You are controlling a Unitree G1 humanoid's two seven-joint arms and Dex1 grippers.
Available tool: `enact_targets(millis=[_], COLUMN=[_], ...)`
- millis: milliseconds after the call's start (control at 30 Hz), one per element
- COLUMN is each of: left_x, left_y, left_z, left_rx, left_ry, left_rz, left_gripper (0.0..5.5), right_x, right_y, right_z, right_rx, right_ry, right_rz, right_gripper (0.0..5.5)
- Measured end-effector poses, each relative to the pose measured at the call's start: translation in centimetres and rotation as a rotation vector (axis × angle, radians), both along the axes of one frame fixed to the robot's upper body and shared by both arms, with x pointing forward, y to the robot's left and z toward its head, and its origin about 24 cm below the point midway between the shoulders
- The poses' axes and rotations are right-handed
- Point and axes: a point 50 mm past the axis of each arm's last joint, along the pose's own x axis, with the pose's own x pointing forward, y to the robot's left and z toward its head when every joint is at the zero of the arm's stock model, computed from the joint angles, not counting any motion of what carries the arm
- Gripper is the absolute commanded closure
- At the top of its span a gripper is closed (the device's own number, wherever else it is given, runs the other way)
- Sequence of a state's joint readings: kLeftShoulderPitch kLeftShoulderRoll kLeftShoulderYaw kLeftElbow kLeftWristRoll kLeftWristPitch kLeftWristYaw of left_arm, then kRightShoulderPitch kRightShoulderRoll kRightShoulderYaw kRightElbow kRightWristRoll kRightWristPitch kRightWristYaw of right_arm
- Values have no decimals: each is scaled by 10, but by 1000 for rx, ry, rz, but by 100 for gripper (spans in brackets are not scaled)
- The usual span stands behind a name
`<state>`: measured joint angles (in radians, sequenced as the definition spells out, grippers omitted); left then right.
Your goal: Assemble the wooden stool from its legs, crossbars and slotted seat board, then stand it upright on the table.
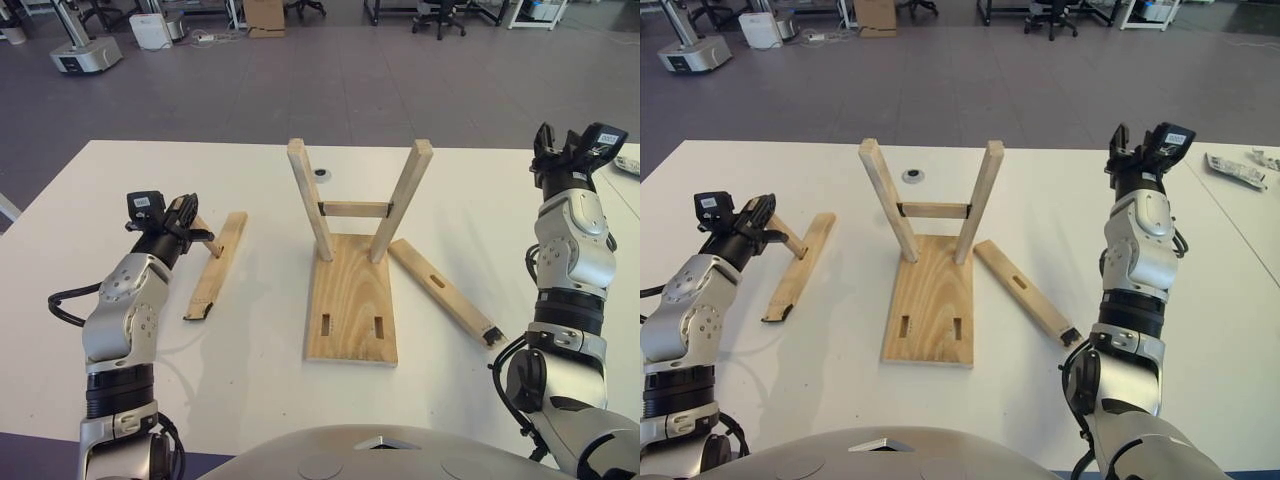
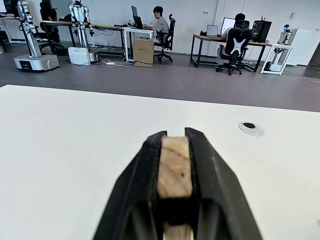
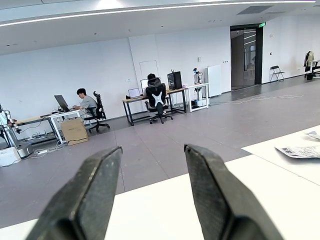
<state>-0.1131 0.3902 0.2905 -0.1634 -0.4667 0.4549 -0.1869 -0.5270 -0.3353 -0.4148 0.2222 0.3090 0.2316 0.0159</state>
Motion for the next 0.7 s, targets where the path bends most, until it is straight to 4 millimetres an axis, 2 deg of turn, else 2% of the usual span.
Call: enact_targets(millis=[433, 700], left_x=[-2, -11], left_y=[-8, -12], left_z=[7, -4], left_rx=[2, 59], left_ry=[19, 50], left_rz=[-29, -18], left_gripper=[509, 509], right_x=[-1, -1], right_y=[4, 6], right_z=[-8, -8], right_rx=[2, -5], right_ry=[22, 22], right_rz=[13, 21], right_gripper=[320, 320])
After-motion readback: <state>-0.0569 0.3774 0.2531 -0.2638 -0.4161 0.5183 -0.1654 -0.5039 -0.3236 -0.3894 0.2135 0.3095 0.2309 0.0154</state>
